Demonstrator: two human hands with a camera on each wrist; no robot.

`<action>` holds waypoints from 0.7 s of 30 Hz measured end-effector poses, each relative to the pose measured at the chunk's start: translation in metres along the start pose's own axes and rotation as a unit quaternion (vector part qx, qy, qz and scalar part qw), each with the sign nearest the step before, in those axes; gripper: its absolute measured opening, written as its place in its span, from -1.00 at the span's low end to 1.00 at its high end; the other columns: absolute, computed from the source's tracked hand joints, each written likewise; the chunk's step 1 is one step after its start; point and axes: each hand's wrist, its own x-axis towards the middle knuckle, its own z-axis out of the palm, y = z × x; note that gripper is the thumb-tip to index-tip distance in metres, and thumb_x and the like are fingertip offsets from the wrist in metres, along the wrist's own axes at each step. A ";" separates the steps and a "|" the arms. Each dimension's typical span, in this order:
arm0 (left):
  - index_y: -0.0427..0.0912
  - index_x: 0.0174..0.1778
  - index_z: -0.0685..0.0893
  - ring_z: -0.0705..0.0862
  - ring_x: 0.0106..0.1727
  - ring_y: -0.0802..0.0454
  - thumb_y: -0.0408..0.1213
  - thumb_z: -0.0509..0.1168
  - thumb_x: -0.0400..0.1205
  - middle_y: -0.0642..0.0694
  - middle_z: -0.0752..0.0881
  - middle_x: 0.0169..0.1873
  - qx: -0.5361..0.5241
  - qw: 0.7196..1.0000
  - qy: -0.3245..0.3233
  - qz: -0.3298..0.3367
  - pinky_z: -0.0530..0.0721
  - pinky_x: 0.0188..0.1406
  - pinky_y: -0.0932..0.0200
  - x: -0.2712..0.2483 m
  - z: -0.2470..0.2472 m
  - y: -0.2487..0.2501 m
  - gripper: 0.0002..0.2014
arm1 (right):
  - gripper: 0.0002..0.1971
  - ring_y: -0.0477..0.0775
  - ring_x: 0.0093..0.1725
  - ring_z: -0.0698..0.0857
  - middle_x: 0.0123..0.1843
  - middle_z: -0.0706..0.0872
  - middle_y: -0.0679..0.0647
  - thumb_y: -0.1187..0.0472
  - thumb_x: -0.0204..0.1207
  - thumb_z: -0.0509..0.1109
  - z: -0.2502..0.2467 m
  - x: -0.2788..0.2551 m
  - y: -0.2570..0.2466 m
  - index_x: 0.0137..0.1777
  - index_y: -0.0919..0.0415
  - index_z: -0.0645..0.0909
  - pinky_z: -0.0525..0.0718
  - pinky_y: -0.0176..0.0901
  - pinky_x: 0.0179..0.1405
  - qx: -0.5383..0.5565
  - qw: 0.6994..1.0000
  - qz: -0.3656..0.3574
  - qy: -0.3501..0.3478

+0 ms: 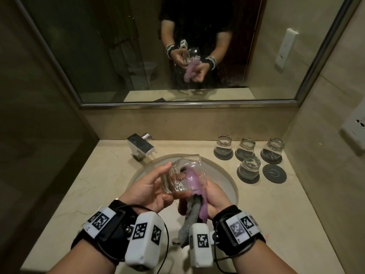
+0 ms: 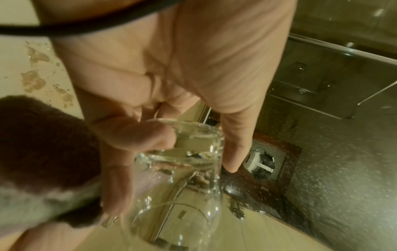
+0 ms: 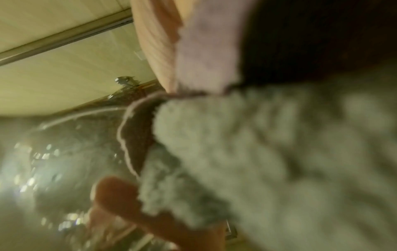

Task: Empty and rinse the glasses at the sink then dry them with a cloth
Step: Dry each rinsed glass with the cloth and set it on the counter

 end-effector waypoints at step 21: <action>-0.34 0.22 0.75 0.77 -0.23 -0.24 -0.09 0.64 0.29 -0.47 0.68 0.26 -0.089 0.992 0.015 0.084 0.56 -0.62 0.39 -0.002 -0.006 0.021 -0.37 | -0.76 -0.01 0.32 0.62 0.32 0.65 -0.03 0.27 0.65 0.29 -0.019 0.005 0.020 0.09 -0.06 0.72 0.64 -0.07 0.28 -0.267 0.909 -0.296 0.123</action>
